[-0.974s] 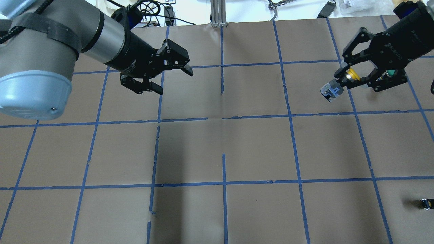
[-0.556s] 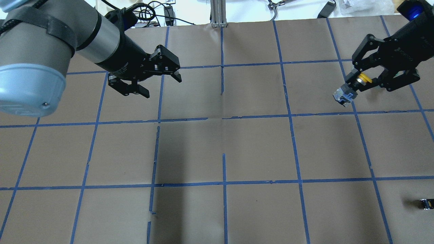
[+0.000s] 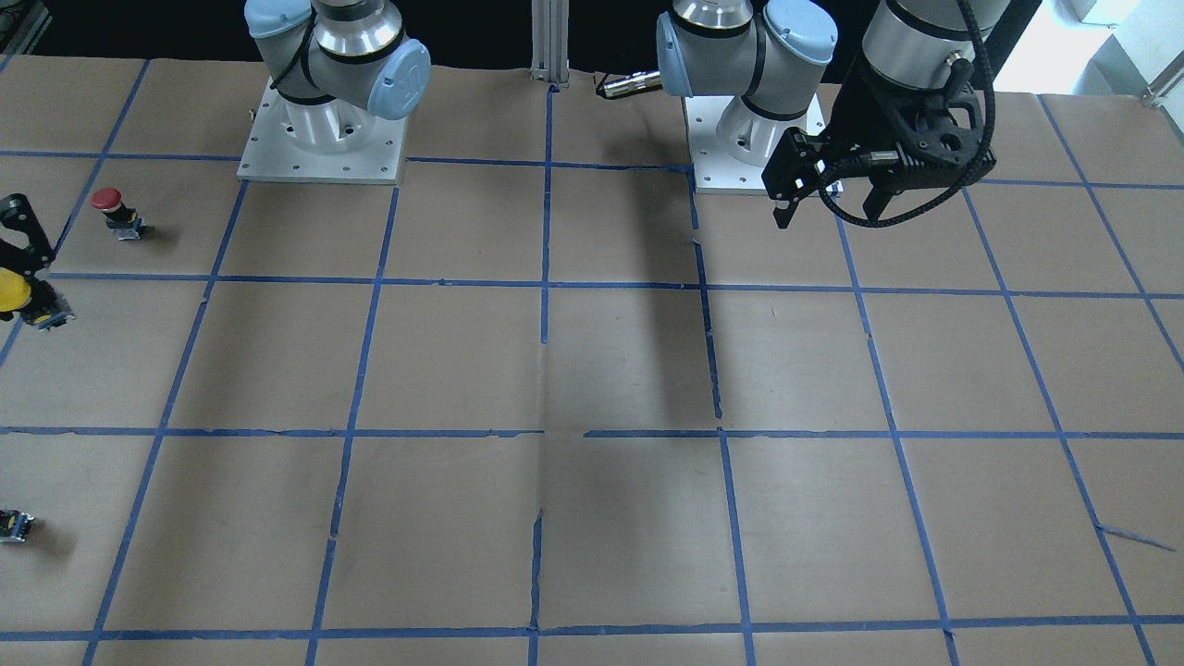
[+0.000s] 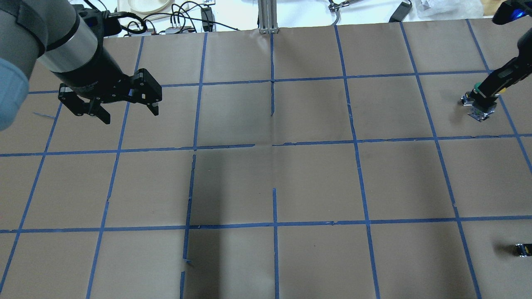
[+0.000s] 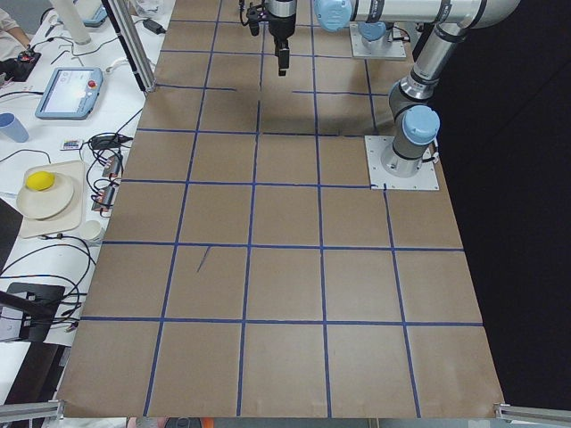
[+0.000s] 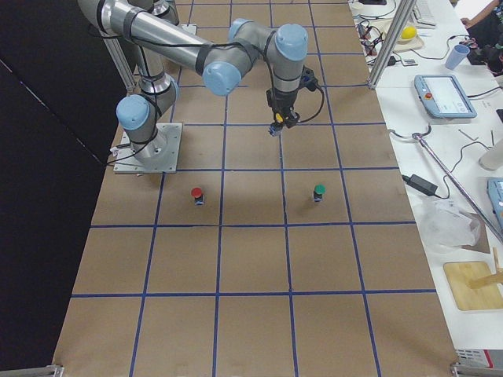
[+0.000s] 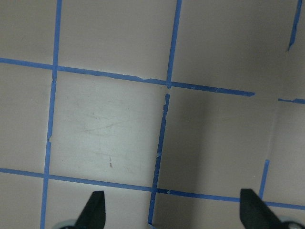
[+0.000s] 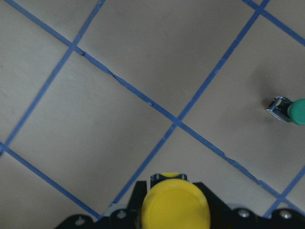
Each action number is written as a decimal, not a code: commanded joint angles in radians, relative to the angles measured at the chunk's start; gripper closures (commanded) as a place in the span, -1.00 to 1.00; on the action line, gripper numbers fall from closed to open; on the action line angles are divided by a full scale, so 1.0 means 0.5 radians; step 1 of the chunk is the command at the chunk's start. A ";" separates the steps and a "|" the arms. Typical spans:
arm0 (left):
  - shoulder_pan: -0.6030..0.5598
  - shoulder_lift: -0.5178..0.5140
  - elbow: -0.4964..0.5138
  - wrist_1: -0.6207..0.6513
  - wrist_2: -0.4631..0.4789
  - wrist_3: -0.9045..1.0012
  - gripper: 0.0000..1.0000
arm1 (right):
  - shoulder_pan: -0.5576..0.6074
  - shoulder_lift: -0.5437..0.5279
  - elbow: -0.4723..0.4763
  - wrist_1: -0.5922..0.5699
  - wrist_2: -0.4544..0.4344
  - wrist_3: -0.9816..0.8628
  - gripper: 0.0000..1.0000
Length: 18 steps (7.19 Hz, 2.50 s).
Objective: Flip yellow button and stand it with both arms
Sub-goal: 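Carry the yellow button with the right gripper while the left arm withdraws, then lower the yellow button upright onto the table with the right gripper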
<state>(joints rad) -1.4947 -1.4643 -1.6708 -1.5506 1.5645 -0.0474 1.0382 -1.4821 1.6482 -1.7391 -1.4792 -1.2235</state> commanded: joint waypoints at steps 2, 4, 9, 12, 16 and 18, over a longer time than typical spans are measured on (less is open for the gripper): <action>0.020 -0.105 0.110 0.021 0.016 -0.021 -0.99 | -0.330 0.071 0.353 -0.530 0.187 -1.264 0.90; -0.112 -0.316 0.373 0.000 0.104 -0.052 -0.99 | -0.450 0.083 0.449 -0.584 0.194 -1.808 0.89; -0.131 -0.336 0.387 0.009 0.129 -0.052 -0.99 | -0.552 0.347 0.456 -0.562 0.197 -2.279 0.87; -0.128 -0.333 0.387 0.024 0.117 -0.040 -0.99 | -0.555 0.390 0.462 -0.495 0.262 -2.406 0.87; -0.112 -0.323 0.384 0.030 0.022 -0.031 -0.99 | -0.585 0.402 0.459 -0.452 0.237 -2.526 0.83; -0.112 -0.308 0.381 0.027 0.028 -0.031 -0.99 | -0.585 0.448 0.459 -0.455 0.234 -2.517 0.81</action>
<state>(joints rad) -1.5509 -1.6236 -1.4793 -1.5361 1.5765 -0.0629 0.7457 -1.2716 1.8776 -1.9661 -1.3606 -2.4842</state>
